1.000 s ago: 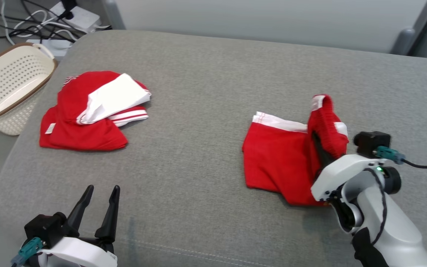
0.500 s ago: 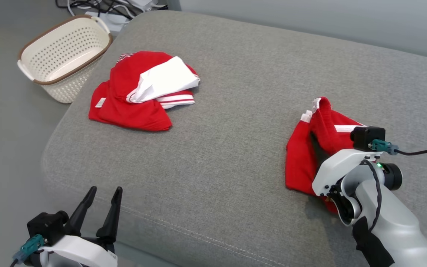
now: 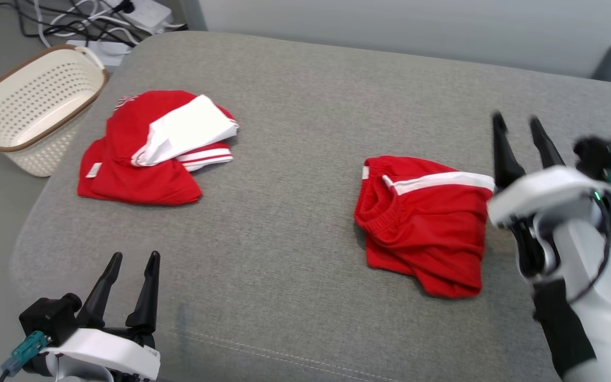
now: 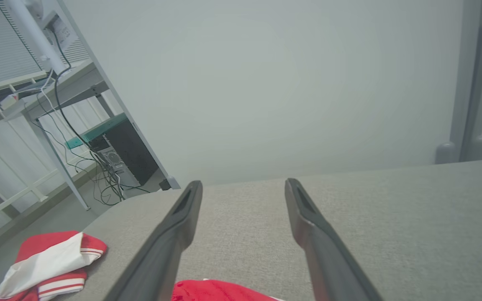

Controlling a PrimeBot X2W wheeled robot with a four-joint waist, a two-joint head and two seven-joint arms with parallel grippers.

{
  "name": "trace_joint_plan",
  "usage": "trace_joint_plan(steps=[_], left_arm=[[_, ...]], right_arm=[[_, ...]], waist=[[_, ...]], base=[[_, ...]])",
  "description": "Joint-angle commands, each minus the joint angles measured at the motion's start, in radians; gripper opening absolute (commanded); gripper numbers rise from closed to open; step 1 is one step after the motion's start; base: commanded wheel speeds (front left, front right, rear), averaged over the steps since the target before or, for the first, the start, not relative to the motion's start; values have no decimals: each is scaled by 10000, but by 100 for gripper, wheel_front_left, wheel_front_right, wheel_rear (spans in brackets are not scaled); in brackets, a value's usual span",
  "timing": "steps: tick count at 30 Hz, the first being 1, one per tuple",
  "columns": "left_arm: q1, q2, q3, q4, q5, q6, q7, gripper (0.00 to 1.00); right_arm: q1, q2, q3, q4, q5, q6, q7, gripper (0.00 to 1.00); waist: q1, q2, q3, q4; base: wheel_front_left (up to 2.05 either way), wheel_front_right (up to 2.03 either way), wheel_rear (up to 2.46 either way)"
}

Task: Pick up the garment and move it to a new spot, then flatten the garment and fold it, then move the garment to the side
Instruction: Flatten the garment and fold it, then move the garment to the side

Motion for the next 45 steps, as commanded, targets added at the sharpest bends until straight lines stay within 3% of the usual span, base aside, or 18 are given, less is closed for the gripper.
trace_joint_plan(steps=[1,8,14,21,22,23,24,35,41,45], left_arm=[[-294,226,299,-343,123,-73,-103,100],[-379,347,31,-485,-31,-73,-103,100],[-484,558,-60,-440,-223,-73,-103,100],[-497,644,-94,-339,-357,-73,-103,100],[-497,644,-103,-333,-361,-73,-103,100],[-495,640,-99,-329,-363,-73,-103,100],[-493,638,-88,-328,-359,-73,-103,100],[-191,292,3,-146,185,-73,-103,100],[43,66,1,-312,622,-73,-103,100],[185,-149,30,-505,824,-73,-103,100]], right_arm=[[838,135,-397,-235,-475,31,-130,100],[1884,135,-258,-77,-48,31,-132,100],[1999,135,304,70,926,31,-132,100],[1924,135,349,752,1274,31,-133,100],[1931,135,452,816,1387,31,-133,82],[1943,135,605,843,1585,31,-133,49],[1943,135,736,821,1712,31,-133,1],[2743,135,85,-3,1094,31,-133,0],[3366,135,-87,-461,901,31,-133,0],[3954,135,-100,-853,724,31,-133,0]], waist=[[0,0,75,-260],[0,0,374,-211],[0,0,561,130],[0,0,630,450],[0,0,622,475],[0,0,608,491],[0,0,586,492],[0,0,-510,-326],[0,0,-872,-1639],[0,0,-1021,-3148]], base=[[0,0,0],[0,0,0],[0,0,0],[0,0,0],[0,0,0],[0,0,0],[0,0,0],[0,0,0],[0,0,0],[0,0,0]])
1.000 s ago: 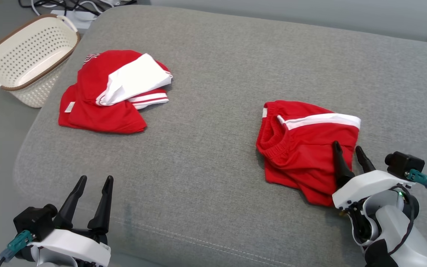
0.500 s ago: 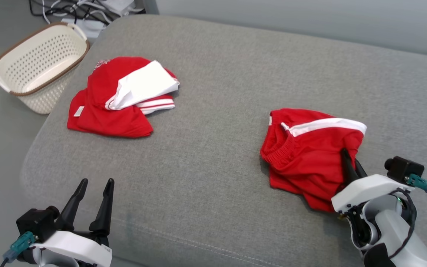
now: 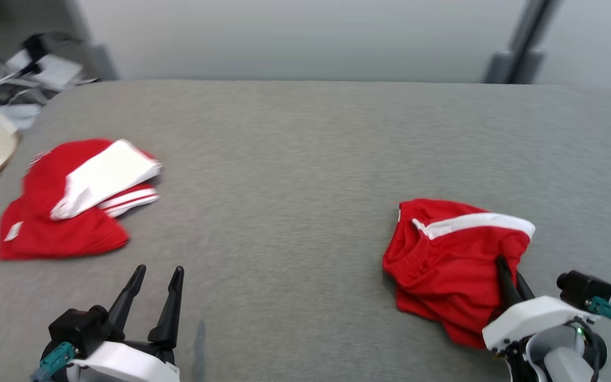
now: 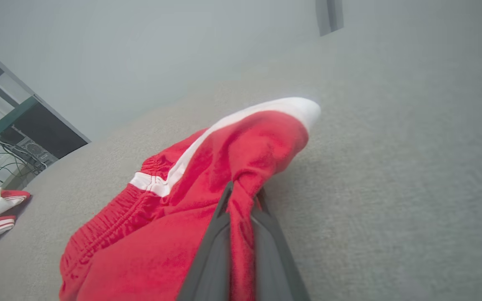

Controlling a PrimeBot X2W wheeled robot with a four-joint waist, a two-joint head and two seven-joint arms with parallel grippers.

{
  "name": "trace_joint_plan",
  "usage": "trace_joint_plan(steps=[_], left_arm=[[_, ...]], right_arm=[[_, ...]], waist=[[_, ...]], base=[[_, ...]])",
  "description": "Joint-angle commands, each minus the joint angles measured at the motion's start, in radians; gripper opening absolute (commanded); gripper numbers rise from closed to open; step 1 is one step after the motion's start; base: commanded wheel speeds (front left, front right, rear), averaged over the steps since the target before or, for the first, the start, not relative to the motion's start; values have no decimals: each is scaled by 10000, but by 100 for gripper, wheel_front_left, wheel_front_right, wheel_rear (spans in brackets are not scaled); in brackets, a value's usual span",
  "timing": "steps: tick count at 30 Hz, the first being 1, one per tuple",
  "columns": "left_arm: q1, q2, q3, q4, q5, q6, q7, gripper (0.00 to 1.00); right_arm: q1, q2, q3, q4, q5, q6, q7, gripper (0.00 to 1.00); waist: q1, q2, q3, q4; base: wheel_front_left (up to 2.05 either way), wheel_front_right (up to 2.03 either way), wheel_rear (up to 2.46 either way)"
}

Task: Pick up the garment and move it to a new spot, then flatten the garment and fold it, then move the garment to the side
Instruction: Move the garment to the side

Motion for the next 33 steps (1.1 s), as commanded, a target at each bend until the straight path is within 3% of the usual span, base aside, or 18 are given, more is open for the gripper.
trace_joint_plan(steps=[1,10,14,18,21,27,33], left_arm=[[-132,102,405,-311,135,-73,-103,100],[200,19,662,-880,268,-73,-103,100],[305,123,777,-1236,190,-73,-103,100],[335,433,707,-1679,81,-73,-103,100],[373,723,655,-2050,-30,-73,-103,100],[387,1261,612,-2637,-240,-73,-103,100],[297,1651,395,-3114,-419,-73,-103,100]], right_arm=[[102,28,185,-380,-196,35,-118,0],[428,28,341,-850,-345,35,-118,0],[399,28,428,-1041,-624,35,-118,0],[168,28,405,-1169,-1039,35,-118,0],[-331,28,-6,-1017,-2076,35,-118,0],[-1615,28,-2106,-827,-4551,35,47,0],[-2409,28,-4455,-1413,-6376,35,727,0]], waist=[[0,-1,-241,-1415],[0,-1,139,-3508],[0,-1,542,-3966],[0,-1,954,-3890],[0,-1,1214,-3650],[0,-1,1676,-2928],[0,-1,2024,-2151]], base=[[0,0,0],[0,0,0],[0,0,0],[0,0,0],[0,0,0],[0,0,0],[0,0,0]])
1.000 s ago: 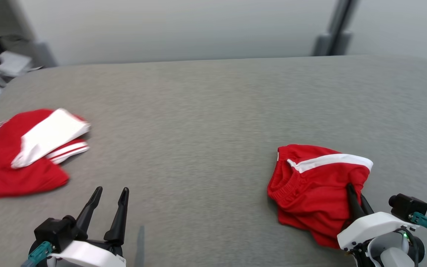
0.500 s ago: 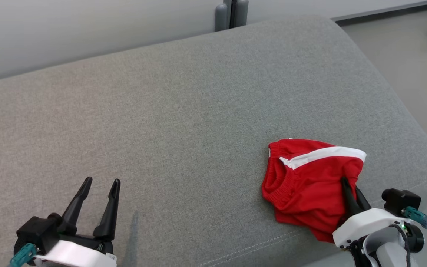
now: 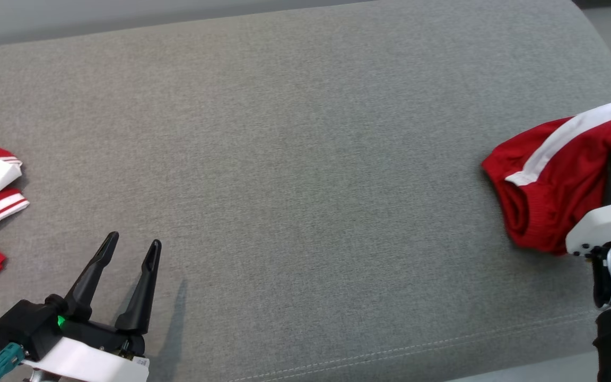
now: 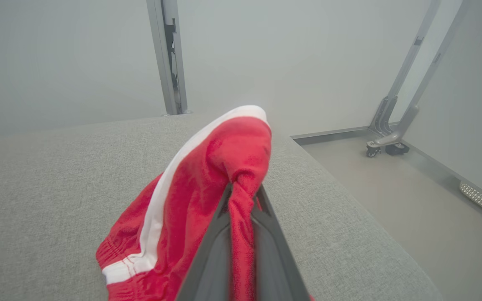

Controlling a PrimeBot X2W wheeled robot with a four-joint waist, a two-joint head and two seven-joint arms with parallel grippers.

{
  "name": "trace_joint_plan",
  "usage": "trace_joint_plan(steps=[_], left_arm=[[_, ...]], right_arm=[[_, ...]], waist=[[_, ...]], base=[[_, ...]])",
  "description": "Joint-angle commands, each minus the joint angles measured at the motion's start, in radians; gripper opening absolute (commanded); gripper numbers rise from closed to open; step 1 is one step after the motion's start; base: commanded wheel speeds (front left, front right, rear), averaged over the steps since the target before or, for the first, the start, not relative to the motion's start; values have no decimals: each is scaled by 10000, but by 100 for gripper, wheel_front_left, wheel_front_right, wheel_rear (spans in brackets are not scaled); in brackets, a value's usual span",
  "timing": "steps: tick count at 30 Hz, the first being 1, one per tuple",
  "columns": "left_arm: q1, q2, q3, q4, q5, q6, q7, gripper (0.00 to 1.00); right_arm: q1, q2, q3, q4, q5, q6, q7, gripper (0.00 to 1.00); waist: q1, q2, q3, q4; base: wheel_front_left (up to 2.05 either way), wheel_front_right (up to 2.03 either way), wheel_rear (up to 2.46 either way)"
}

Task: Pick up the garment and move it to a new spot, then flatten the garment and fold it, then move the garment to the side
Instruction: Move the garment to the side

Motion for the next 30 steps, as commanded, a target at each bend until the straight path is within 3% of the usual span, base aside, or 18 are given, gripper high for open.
trace_joint_plan(steps=[1,6,7,8,17,25,30], left_arm=[[-244,337,271,-393,-153,-73,-103,100],[-348,549,199,-582,-259,-73,-103,100],[-371,591,191,-610,-274,-73,-103,100],[-390,619,196,-620,-303,-73,-103,100],[-521,461,351,-382,-325,-73,-103,100],[-622,-376,1233,751,73,-73,-103,100],[-654,-900,1602,1625,489,-73,-103,100]], right_arm=[[-332,-66,-371,-559,-506,29,222,0],[-358,-66,-1513,-1139,-1418,29,962,0],[-345,-66,-1714,-1204,-1615,29,1122,34],[-343,-66,-1855,-1290,-1829,29,1211,100],[-344,-66,-2101,-1835,-2263,29,578,100],[653,-66,-187,-2469,-1045,29,-19,100],[1501,-66,494,-2963,-165,29,-40,100]], waist=[[0,-1,300,501],[0,-1,510,902],[0,-1,547,957],[0,-1,584,1006],[0,-1,257,1237],[0,-1,-828,1484],[0,-1,-1500,1747]], base=[[0,0,0],[0,0,0],[0,0,0],[0,0,0],[0,0,0],[0,0,0],[0,0,0]])
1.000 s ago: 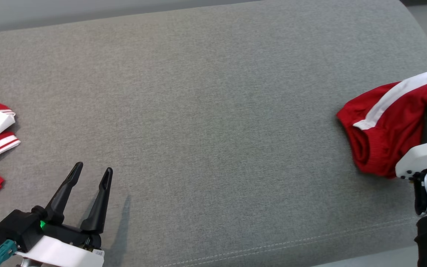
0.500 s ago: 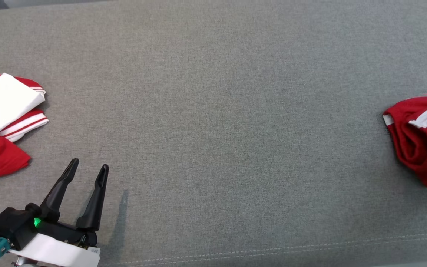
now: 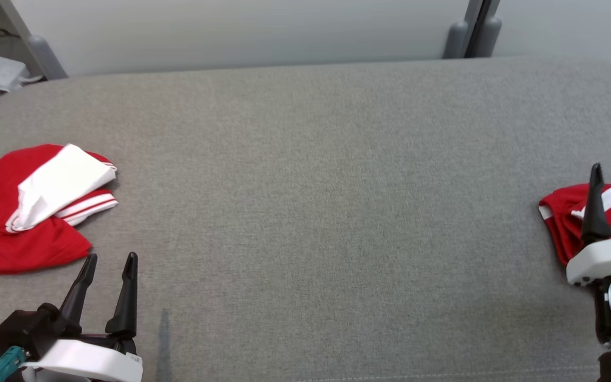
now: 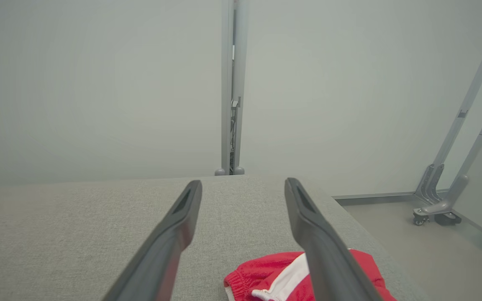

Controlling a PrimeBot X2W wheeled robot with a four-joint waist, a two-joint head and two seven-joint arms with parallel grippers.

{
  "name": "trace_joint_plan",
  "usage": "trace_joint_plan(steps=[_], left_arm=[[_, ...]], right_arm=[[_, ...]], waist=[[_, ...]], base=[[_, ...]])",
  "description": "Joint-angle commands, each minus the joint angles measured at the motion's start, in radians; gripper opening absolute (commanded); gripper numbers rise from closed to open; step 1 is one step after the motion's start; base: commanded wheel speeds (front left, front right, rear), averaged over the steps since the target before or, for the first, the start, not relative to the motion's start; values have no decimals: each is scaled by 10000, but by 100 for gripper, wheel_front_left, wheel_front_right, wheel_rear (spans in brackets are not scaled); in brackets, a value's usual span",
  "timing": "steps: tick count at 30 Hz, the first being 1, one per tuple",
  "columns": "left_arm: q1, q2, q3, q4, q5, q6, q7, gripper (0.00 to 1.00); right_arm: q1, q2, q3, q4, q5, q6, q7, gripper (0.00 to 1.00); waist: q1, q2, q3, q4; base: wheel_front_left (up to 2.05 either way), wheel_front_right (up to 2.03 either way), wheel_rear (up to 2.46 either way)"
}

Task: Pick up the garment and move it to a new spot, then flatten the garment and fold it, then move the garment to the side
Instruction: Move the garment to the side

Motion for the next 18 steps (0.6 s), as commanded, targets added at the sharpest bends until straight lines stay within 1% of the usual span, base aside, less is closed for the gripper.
trace_joint_plan(steps=[1,6,9,13,18], left_arm=[[-442,93,479,-60,199,-73,-101,100],[-405,-344,717,615,690,-73,-101,100],[-377,-521,759,966,972,-73,-101,100],[-357,-651,867,1173,1300,-73,-101,100],[-360,-875,1158,1348,1663,-73,-101,100]], right_arm=[[88,-93,410,-400,282,29,-101,100],[717,-93,1096,-656,1076,29,-238,100],[1007,-93,1450,-524,1477,29,-277,100],[1238,-93,1933,-283,1643,29,-365,100],[1551,-93,2255,44,1789,29,-526,100]], waist=[[0,0,-420,223],[0,0,-960,472],[0,0,-1245,613],[0,0,-1453,742],[0,0,-1702,860]], base=[[0,0,0],[0,0,0],[0,0,0],[0,0,0],[0,0,0]])
